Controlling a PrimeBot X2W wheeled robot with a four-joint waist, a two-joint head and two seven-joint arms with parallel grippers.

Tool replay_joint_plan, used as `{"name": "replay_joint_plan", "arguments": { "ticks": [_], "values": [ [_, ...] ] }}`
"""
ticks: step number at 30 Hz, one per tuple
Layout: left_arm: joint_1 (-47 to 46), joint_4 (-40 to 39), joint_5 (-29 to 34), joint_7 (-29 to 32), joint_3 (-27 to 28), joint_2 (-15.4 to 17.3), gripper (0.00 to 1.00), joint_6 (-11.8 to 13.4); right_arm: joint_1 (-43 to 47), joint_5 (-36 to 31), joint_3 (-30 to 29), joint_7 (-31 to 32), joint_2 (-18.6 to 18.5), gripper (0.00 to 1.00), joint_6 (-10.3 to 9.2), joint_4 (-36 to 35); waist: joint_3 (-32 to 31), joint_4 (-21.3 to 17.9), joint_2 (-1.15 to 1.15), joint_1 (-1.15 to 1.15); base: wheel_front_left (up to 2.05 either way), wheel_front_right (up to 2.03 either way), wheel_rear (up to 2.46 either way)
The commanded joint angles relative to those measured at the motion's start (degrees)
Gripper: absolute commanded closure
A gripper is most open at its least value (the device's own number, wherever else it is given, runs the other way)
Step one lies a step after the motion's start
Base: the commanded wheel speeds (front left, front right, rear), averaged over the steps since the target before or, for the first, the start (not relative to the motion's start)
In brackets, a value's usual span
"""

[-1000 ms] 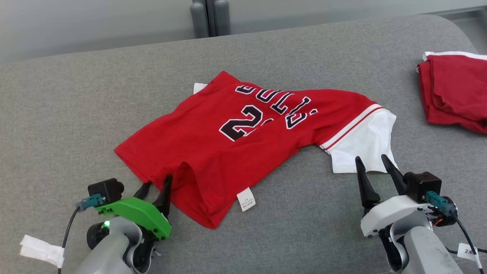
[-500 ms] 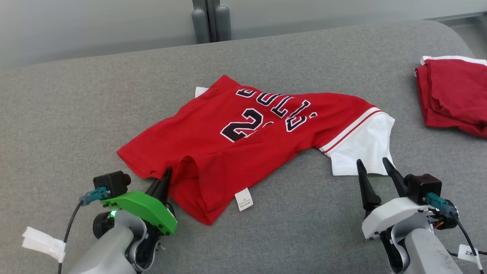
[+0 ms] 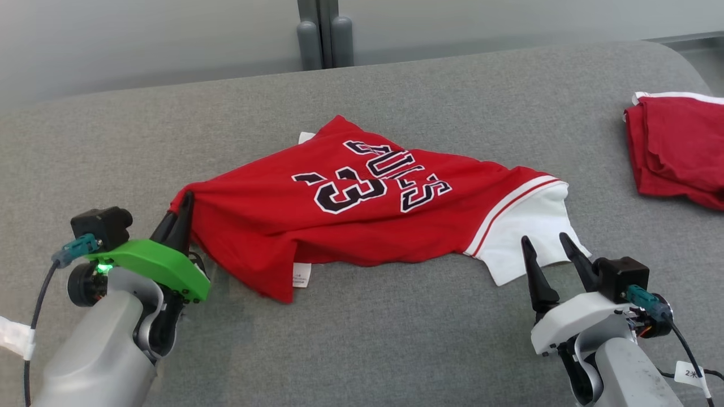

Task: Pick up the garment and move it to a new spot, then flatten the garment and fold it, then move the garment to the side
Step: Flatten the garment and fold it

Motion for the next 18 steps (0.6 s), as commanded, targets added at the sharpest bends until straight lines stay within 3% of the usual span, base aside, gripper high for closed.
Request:
{"name": "replay_joint_plan", "arguments": {
  "ticks": [1, 4, 5, 6, 7, 13, 18],
  "values": [
    [-1.13, 0.88, -0.49, -0.13, 0.15, 0.12, 1.0, -0.18, -0.11, 0.26, 0.12, 0.01, -0.3, 0.0, -0.09, -0.08, 1.28, -1.48, 0.0, 0.0, 0.0, 0.0, 0.0],
    [-2.23, 2.88, -0.21, -0.14, 1.0, 0.33, 1.0, -0.18, 0.04, 0.03, 0.19, 0.01, -0.25, 0.0, -0.09, -0.27, 1.54, -2.05, 0.0, 0.0, 0.0, 0.0, 0.0],
    [-2.84, 3.85, 1.29, -0.14, 1.89, 0.5, 0.72, -0.18, 0.12, -0.12, 0.14, 0.01, -0.25, 0.0, -0.09, -0.3, 1.61, -2.18, 0.0, 0.0, 0.0, 0.0, 0.0],
    [-3.28, 4.92, 2.49, -0.14, 3.14, 0.56, 0.07, -0.18, 0.16, -0.23, 0.07, 0.01, -0.26, 0.0, -0.09, -0.34, 1.69, -2.25, 0.0, 0.0, 0.0, 0.0, 0.0],
    [-3.75, 6.03, 4.76, -0.15, 5.25, 0.47, 0.0, 0.0, 0.16, -0.34, -0.04, 0.01, -0.26, 0.0, -0.09, -0.41, 1.81, -2.33, 0.0, 0.0, 0.0, 0.0, 0.0],
    [0.04, 4.15, 18.68, -0.07, 17.55, -2.88, 0.0, 4.19, 0.23, -0.51, -0.7, 0.01, -0.24, 0.0, -0.09, -0.15, 1.1, -1.93, 0.0, 0.0, 0.0, 0.0, 0.0],
    [6.38, 1.42, 25.52, -0.07, 23.94, -7.87, 0.0, 2.47, 1.37, 0.12, -0.79, 0.0, -0.26, 0.0, -0.09, 0.36, -1.49, -1.16, 0.0, 0.0, 0.0, 0.0, 0.0]
  ]
}}
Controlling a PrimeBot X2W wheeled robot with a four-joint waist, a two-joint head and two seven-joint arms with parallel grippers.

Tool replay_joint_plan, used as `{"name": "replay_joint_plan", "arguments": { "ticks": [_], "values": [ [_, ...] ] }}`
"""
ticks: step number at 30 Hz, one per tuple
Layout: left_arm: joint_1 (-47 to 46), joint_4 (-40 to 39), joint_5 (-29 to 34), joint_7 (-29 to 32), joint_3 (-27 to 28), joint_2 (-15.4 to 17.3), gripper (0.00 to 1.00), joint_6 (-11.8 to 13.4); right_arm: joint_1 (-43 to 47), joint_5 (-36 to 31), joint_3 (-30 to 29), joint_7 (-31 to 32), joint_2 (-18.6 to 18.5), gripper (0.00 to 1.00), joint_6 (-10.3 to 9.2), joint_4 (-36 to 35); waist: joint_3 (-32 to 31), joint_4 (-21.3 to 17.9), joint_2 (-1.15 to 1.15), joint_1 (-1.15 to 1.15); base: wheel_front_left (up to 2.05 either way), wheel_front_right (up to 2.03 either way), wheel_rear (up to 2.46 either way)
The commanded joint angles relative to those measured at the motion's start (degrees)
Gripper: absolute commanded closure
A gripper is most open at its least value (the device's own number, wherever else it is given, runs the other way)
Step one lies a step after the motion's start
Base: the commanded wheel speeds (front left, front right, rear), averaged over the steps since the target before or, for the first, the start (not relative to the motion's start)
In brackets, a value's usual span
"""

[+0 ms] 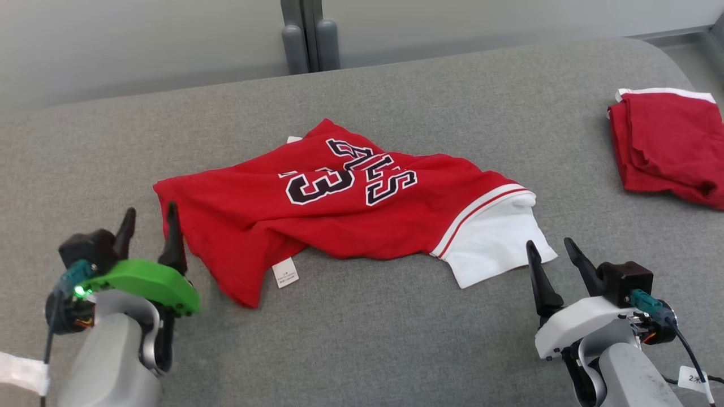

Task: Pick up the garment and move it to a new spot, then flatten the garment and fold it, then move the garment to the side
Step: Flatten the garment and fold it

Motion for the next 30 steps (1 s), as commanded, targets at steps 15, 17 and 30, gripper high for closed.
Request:
{"name": "replay_joint_plan", "arguments": {
  "ticks": [15, 17, 30],
  "values": [
    [17.5, -5.28, 7.24, 0.0, 1.44, -10.21, 0.0, -2.89, 4.3, 1.31, -0.03, 0.02, -0.22, 0.0, -0.09, 0.42, -6.08, 1.31, 0.0, 0.0, 0.0, 0.0, 0.0],
    [17.62, -5.34, 5.95, 0.0, -0.58, -10.26, 0.0, -2.9, 4.17, 1.2, 0.0, 0.02, -0.24, 0.0, -0.09, 0.16, -5.37, 1.08, 0.0, 0.0, 0.0, 0.0, 0.0],
    [14.22, -3.71, 0.21, 0.0, -5.89, -7.47, 0.0, -2.92, 0.97, -0.48, -0.66, 0.02, -0.23, 0.0, -0.09, -2.46, 0.89, -1.2, 0.0, 0.0, 0.0, 0.0, 0.0]
  ]
}}
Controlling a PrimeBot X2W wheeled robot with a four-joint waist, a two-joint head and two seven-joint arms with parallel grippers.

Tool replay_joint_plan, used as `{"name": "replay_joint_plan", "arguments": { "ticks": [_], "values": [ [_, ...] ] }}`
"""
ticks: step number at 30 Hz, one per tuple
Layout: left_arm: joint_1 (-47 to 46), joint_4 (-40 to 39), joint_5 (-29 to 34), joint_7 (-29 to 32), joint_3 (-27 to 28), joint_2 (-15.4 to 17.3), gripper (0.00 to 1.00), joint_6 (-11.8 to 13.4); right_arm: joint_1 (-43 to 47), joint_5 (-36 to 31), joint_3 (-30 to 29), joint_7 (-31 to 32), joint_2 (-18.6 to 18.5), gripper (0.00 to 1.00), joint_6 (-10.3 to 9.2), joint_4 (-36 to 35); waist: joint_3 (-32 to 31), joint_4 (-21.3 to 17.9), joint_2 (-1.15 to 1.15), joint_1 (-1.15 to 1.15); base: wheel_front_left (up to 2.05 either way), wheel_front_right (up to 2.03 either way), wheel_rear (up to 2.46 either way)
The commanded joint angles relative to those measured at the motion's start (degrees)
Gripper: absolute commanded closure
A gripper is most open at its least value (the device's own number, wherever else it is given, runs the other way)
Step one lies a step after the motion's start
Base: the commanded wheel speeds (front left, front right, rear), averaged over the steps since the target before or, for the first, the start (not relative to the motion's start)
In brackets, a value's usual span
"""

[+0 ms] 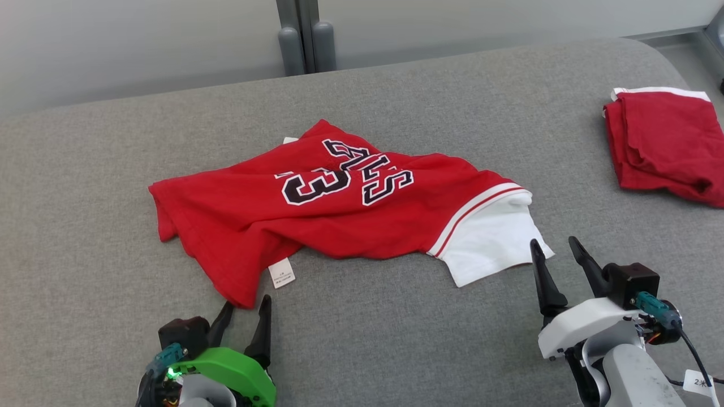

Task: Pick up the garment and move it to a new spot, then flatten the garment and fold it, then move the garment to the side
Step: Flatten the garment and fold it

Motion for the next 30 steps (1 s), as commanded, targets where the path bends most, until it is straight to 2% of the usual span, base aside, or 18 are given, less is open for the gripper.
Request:
{"name": "replay_joint_plan", "arguments": {
  "ticks": [1, 5, 6, 7, 9, 10, 20, 25, 30],
  "values": [
    [-0.96, -0.38, -0.39, 0.01, -0.09, 0.53, 0.0, -0.29, -0.57, -0.37, -0.26, 0.0, -0.23, 0.0, -0.09, -0.34, 1.36, -0.76, 0.0, 0.0, 0.0, 0.0, 0.0],
    [-1.61, -2.13, -0.62, 0.01, 0.11, 0.74, 0.0, -0.29, -0.64, -0.41, -0.45, 0.01, -0.23, 0.0, -0.09, -0.51, 1.69, -0.75, 0.0, 0.0, 0.0, 0.0, 0.0],
    [-1.67, -3.01, -0.27, 0.01, 0.56, 0.93, 0.2, -0.29, -0.56, -0.4, -0.49, 0.01, -0.23, 0.0, -0.09, -0.47, 1.69, -0.71, 0.0, 0.0, 0.0, 0.0, 0.0],
    [-1.66, -3.79, -0.12, 0.01, 0.87, 0.89, 0.56, -0.29, -0.52, -0.4, -0.5, 0.01, -0.23, 0.0, -0.09, -0.43, 1.69, -0.67, 0.0, 0.0, 0.0, 0.0, 0.0],
    [-1.27, -4.81, 0.47, 0.01, 1.61, 0.84, 0.82, -0.29, -0.43, -0.36, -0.59, 0.01, -0.23, 0.0, -0.09, -0.18, 1.55, -0.53, 0.0, 0.0, 0.0, 0.0, 0.0],
    [-0.86, -5.31, 0.76, 0.01, 2.0, 0.64, 1.0, -0.3, -0.4, -0.39, -0.67, 0.01, -0.23, 0.0, -0.09, 0.06, 1.35, -0.38, 0.0, 0.0, 0.0, 0.0, 0.0],
    [1.01, -8.33, 0.42, 0.01, 2.69, -0.31, 1.0, -0.3, 0.94, -0.33, -1.55, 0.01, -0.23, 0.0, -0.09, 1.45, -1.45, 1.53, 0.0, 0.0, 0.0, 0.0, 0.0],
    [3.87, -11.44, -0.28, 0.01, -0.28, -0.83, 1.0, -0.3, 2.5, 0.47, -2.34, 0.01, -0.24, 0.0, -0.09, 2.25, -3.97, 4.1, 0.0, 0.0, 0.0, 0.0, 0.0],
    [4.94, -11.55, -1.52, 0.01, -1.16, -0.11, 1.0, -0.3, 1.78, 0.93, -1.79, 0.01, -0.23, 0.0, -0.09, 2.19, -3.62, 4.54, 0.0, 0.0, 0.0, 0.0, 0.0]
  ]
}}
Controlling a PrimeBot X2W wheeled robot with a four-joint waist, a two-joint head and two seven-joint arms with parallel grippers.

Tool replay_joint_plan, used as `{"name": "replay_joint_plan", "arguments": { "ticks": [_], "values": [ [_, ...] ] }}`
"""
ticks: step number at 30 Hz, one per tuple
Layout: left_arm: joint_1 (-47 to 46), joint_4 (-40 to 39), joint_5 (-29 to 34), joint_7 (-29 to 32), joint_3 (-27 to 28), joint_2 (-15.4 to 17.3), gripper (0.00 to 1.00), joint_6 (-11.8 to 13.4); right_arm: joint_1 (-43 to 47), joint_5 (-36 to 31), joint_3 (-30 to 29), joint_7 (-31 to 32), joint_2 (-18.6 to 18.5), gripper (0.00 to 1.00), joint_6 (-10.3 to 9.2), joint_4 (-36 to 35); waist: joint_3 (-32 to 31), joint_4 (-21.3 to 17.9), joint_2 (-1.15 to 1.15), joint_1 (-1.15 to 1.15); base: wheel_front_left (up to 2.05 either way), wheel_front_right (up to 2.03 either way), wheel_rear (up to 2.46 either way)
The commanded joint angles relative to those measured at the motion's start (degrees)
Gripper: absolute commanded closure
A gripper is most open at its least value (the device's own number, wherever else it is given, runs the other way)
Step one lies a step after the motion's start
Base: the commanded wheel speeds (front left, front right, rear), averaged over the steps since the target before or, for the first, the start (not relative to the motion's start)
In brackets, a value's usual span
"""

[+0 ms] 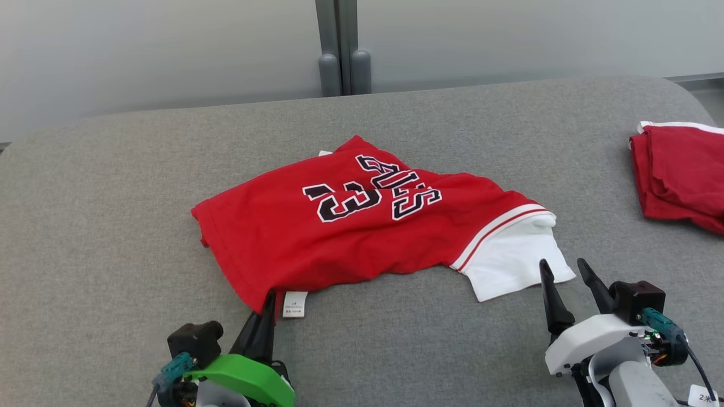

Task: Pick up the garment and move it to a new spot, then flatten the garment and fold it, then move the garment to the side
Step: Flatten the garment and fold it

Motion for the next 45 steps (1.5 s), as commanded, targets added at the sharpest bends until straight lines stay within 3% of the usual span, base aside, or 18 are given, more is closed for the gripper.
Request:
{"name": "replay_joint_plan", "arguments": {
  "ticks": [1, 7, 11, 12, 13, 15, 16, 21, 29, 38, 45],
  "values": [
    [-0.07, 0.37, -0.97, 0.01, 0.49, 0.94, 1.0, -0.3, -0.68, 0.34, 0.29, 0.02, -0.23, 0.0, -0.09, -0.26, 0.71, 0.06, 0.0, 0.0, 0.0, 0.0, 0.0],
    [-4.06, 4.44, -3.78, 0.02, 1.06, 2.96, 1.0, -0.3, -2.18, -0.35, 1.18, 0.02, -0.26, 0.0, -0.09, -1.06, 3.39, -1.25, 0.0, 0.0, 0.0, 0.0, 0.0],
    [-6.42, 8.63, -4.06, 0.01, 1.62, 4.27, 0.93, -0.3, -2.52, -1.01, 1.03, 0.02, -0.24, 0.0, -0.09, -1.5, 4.37, -2.2, 0.0, 0.0, 0.0, 0.0, 0.0],
    [-7.09, 9.79, -3.7, 0.01, 1.85, 4.44, 0.87, -0.3, -2.5, -1.17, 0.89, 0.02, -0.24, 0.0, -0.09, -1.56, 4.4, -2.37, 0.0, 0.0, 0.0, 0.0, 0.0],
    [-7.4, 11.35, -3.53, 0.01, 2.15, 4.53, 0.79, -0.3, -2.46, -1.28, 0.74, 0.02, -0.23, 0.0, -0.09, -1.64, 4.36, -2.49, 0.0, 0.0, 0.0, 0.0, 0.0],
    [-8.36, 14.16, -2.54, 0.0, 3.12, 4.79, 0.18, -0.26, -2.33, -1.51, 0.61, 0.02, -0.23, 0.0, -0.09, -1.56, 4.03, -2.81, 0.0, 0.0, 0.0, 0.0, 0.0],
    [-8.86, 15.49, -1.63, 0.01, 4.66, 4.99, 0.0, -0.23, -2.25, -1.65, 0.45, 0.02, -0.22, 0.0, -0.09, -1.56, 3.75, -2.88, 0.0, 0.0, 0.0, 0.0, 0.0],
    [-7.49, 17.49, 3.92, 0.01, 10.16, 3.61, 0.0, 1.13, -1.31, -1.86, -0.06, 0.02, -0.22, 0.0, -0.09, -1.61, 1.49, -2.7, 0.0, 0.0, 0.0, 0.0, 0.0],
    [-0.98, 8.93, 14.77, 0.01, 19.66, 1.47, 0.0, 4.15, 0.51, -2.92, -0.84, 0.01, -0.21, 0.0, -0.09, -5.84, -2.43, -1.65, 0.0, 0.0, 0.0, 0.0, 0.0],
    [7.59, -1.24, 24.54, 0.03, 23.31, -1.21, 0.0, 3.02, 4.57, -3.18, -1.23, 0.02, -0.21, 0.0, -0.09, -8.52, -4.68, -0.73, 0.0, 0.0, 0.0, 0.0, 0.0],
    [11.35, -3.04, 25.21, 0.03, 23.2, -2.23, 0.0, 2.5, 7.05, -2.08, -0.63, 0.02, -0.22, 0.0, -0.1, -7.48, -5.72, -0.35, 0.0, 0.0, 0.0, 0.0, 0.0]
  ]
}}
